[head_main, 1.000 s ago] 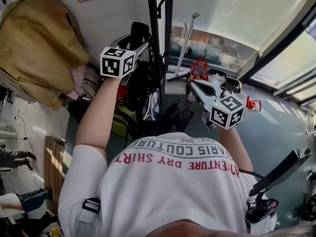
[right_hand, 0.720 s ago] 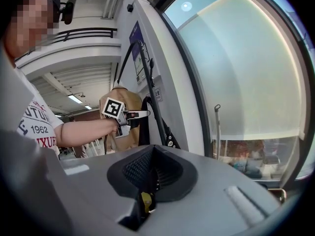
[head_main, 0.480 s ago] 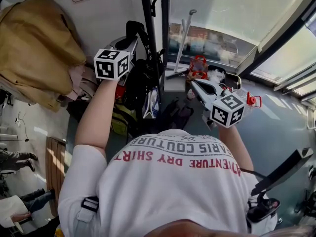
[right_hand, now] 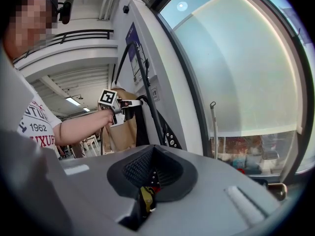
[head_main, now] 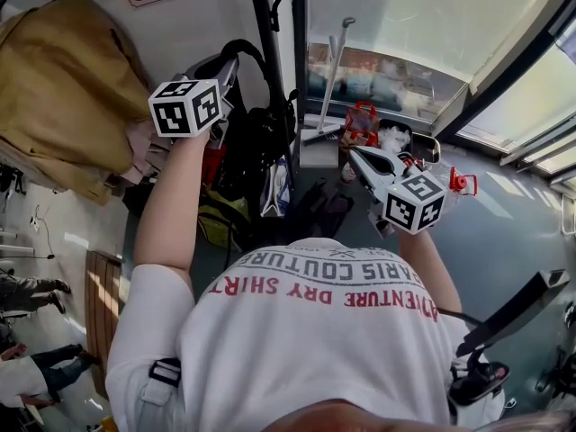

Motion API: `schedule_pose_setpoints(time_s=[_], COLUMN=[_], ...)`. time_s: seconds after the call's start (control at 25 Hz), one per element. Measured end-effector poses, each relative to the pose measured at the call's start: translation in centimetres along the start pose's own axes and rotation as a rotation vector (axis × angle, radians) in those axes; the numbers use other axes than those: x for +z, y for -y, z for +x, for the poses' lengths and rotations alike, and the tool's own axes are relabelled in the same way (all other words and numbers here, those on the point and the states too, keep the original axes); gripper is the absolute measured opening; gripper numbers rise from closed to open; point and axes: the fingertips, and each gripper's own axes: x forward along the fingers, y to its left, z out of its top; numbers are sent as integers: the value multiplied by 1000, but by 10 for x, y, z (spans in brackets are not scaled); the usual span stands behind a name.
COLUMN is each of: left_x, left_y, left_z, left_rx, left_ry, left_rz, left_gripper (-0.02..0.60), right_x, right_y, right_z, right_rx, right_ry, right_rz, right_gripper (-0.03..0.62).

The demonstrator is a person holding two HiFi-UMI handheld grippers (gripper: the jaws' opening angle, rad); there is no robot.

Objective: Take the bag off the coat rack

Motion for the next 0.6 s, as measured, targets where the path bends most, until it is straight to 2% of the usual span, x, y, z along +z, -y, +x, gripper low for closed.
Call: schedule_pose_setpoints(time_s=[0.4,0.6], left_x=[61,65], left_y=[-16,-32], left_z=[-9,-17], left_rx=[21,51], left_ry=[87,98], left_rz=[0,-23], left_gripper=[20,20], right_x=[-2,0], right_y=[0,1], right_z=[-4,-6], right_rx=[1,2], right_ry=[-1,-2], right_rz=[0,1], right_gripper=[0,0])
